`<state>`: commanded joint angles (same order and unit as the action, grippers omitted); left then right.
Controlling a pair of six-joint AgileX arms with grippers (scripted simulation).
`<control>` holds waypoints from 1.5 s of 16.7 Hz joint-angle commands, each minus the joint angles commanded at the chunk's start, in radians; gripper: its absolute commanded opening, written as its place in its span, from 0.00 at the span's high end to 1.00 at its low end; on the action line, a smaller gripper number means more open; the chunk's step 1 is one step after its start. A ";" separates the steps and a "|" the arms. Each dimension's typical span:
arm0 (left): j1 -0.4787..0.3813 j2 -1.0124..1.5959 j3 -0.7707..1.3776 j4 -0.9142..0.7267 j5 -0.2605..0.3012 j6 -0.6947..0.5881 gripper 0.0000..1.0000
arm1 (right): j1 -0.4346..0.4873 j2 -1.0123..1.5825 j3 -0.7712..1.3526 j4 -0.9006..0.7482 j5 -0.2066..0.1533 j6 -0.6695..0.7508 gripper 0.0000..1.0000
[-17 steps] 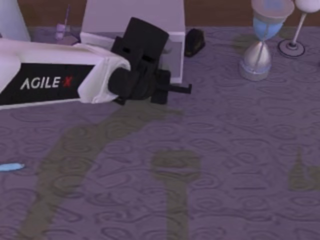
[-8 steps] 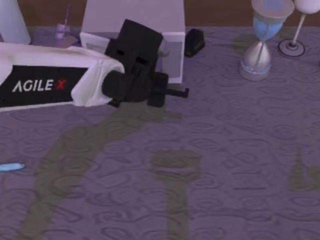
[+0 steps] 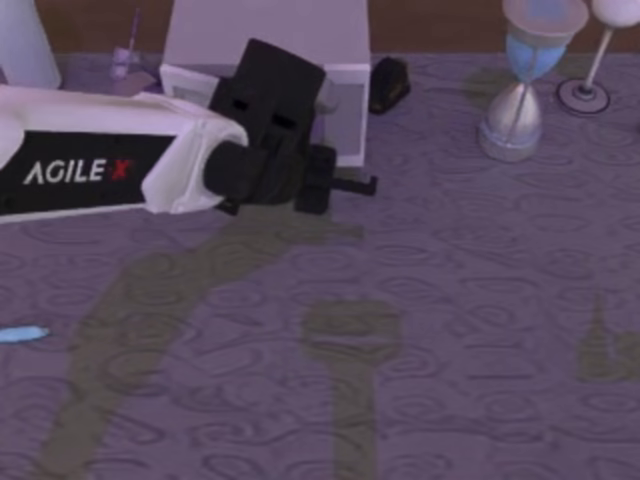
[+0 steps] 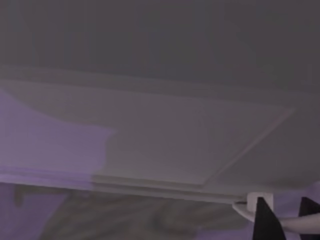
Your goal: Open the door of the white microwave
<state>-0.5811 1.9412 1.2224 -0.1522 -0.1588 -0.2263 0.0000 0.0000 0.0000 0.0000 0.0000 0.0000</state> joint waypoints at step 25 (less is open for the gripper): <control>0.015 -0.030 -0.044 0.021 0.042 0.051 1.00 | 0.000 0.000 0.000 0.000 0.000 0.000 0.00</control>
<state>-0.5664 1.9107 1.1781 -0.1316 -0.1167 -0.1758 0.0000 0.0000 0.0000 0.0000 0.0000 0.0000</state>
